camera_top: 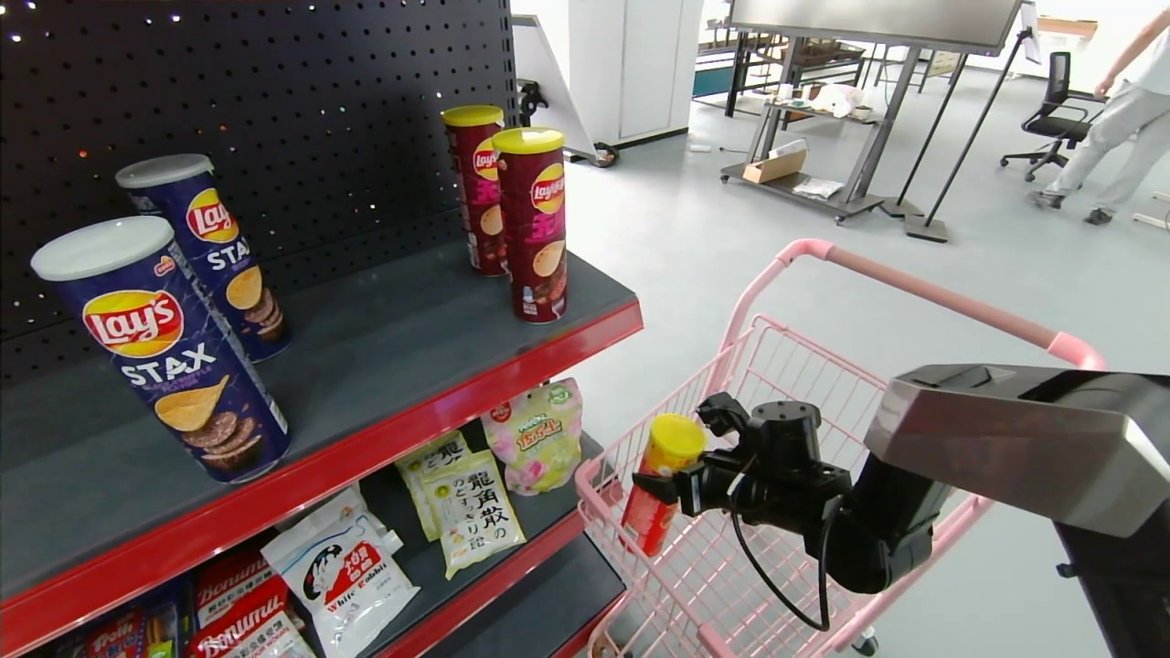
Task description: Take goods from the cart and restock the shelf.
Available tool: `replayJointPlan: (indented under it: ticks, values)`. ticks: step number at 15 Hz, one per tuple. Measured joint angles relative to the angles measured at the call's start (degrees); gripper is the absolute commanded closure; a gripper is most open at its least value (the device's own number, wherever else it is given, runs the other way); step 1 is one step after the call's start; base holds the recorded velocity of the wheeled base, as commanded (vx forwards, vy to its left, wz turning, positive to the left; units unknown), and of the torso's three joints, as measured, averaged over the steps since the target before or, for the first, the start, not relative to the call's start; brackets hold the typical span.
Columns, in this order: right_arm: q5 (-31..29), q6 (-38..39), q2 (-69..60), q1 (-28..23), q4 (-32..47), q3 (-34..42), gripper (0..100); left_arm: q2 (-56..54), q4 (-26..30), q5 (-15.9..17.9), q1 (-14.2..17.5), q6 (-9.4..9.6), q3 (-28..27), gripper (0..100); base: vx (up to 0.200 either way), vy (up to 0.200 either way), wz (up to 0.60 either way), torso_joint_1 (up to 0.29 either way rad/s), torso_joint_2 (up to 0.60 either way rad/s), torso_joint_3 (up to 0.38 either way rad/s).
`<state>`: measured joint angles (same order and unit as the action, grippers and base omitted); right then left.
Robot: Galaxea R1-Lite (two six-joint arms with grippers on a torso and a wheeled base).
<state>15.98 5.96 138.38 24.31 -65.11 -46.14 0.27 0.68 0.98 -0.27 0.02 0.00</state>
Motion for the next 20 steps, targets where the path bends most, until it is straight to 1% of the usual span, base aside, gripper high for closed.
replayJointPlan:
  ticks: [1, 2, 8, 12, 17, 19, 20]
  values:
    - [-0.02, -0.02, 0.43, 0.00, 0.00, -0.57, 0, 0.00, 0.00, 0.00, 0.00, 0.00, 0.00, 0, 0.000, 0.000, 0.00, 0.000, 0.00, 0.000]
    - [-0.09, -0.06, 0.82, 0.05, 0.02, -1.01, 100, 0.00, 0.00, 0.00, 0.00, 0.00, 0.00, 0, 0.000, 0.000, 0.00, 0.000, 0.00, 0.000]
    - [-0.57, -0.16, 2.56, 0.00, -0.48, -2.08, 100, 0.00, 0.02, 0.00, 0.02, 0.02, 0.00, 0, 0.000, 0.000, 0.00, 0.000, 0.00, 0.000]
    - [-3.51, -0.41, 0.40, -0.06, -5.50, 0.30, 100, 0.00, 0.00, 0.00, 0.00, 0.05, 0.00, 0, 0.000, 0.000, 0.00, 0.000, 0.00, 0.000]
    - [-3.97, -1.29, -12.85, 0.33, -4.57, 8.52, 100, 0.00, 0.02, 0.00, 0.00, 0.05, 0.00, 0, 0.000, 0.000, 0.00, 0.000, 0.00, 0.000]
    - [-4.35, -2.30, -20.71, 0.60, -0.68, 11.52, 100, 0.00, 0.00, 0.00, 0.00, 0.02, 0.00, 0, 0.000, 0.000, 0.00, 0.000, 0.00, 0.000]
    - [-5.25, -3.25, -25.28, 0.63, 2.95, 12.47, 100, 0.00, 0.00, 0.00, 0.02, 0.00, 0.00, 0, 0.000, 0.000, 0.00, 0.000, 0.00, 0.000]
